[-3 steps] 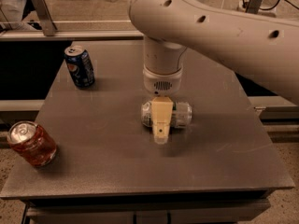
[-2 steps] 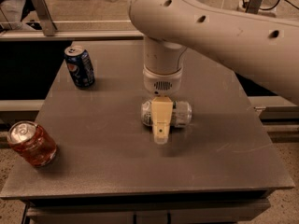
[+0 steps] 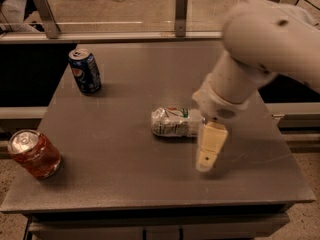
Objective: Knock 7up can over
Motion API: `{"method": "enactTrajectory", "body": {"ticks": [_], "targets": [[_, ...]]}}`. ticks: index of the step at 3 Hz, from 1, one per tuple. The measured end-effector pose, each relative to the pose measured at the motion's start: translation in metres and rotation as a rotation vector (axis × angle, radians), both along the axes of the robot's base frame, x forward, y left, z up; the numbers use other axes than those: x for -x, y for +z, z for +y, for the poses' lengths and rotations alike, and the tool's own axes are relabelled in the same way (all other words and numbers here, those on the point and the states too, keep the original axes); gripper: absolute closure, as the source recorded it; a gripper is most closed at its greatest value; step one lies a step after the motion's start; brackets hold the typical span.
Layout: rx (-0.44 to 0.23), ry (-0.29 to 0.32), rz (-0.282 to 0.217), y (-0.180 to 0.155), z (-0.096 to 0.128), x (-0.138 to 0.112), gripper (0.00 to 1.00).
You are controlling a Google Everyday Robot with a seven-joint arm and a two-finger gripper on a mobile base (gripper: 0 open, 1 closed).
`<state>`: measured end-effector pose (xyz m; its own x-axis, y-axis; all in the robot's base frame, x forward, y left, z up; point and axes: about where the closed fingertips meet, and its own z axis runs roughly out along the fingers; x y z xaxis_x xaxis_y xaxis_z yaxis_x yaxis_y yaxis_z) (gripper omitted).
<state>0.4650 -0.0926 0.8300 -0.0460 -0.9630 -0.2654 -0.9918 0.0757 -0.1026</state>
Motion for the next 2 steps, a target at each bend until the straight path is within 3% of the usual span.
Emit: {"method": "enactTrajectory", "body": {"ticks": [1,2], "targets": [[-0.088,-0.026,-0.052,0.0029,-0.0137,0.0008,0.00],[-0.088,-0.025,-0.053,0.0034,-0.0133,0.0006,0.00]]}}
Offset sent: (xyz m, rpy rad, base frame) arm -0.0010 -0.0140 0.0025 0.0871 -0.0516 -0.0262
